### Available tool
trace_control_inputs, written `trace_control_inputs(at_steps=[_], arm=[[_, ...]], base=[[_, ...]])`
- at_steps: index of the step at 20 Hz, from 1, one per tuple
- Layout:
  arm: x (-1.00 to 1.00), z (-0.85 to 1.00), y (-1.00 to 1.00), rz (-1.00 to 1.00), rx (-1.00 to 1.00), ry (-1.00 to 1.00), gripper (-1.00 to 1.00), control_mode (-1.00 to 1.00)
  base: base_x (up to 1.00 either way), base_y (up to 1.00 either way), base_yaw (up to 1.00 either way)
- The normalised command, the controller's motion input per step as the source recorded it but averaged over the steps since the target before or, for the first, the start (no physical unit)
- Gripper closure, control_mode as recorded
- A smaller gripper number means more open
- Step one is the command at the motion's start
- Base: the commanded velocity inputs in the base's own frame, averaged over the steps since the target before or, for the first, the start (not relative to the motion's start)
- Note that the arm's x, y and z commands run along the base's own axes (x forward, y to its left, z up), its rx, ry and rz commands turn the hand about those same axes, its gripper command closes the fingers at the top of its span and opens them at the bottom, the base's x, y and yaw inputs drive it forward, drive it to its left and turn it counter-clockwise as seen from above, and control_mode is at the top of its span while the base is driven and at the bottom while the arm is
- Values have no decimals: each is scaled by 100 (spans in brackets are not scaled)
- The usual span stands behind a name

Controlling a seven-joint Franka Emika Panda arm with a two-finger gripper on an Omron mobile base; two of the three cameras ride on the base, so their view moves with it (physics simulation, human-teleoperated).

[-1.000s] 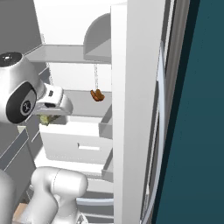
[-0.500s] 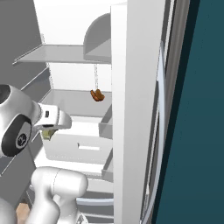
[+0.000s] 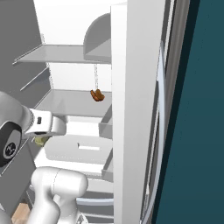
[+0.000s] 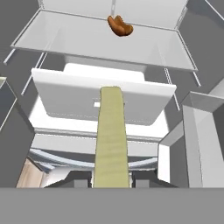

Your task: Retrieve the butter from the fridge and place it on a plate on the dining table. Then retrieve the butter knife by the fridge and place it near the plate.

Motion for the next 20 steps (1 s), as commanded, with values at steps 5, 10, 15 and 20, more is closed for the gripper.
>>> trace_control_inputs(at_steps=[5, 10, 15, 20], arm=[[-42, 0, 0, 0, 0, 0, 100, -100], [-9, 0, 0, 0, 0, 0, 100, -100], [0, 0, 0, 0, 0, 0, 100, -100], [-4, 0, 0, 0, 0, 0, 100, 100]], base=[[0, 0, 0], [0, 0, 0], [0, 0, 0], [-13, 0, 0]])
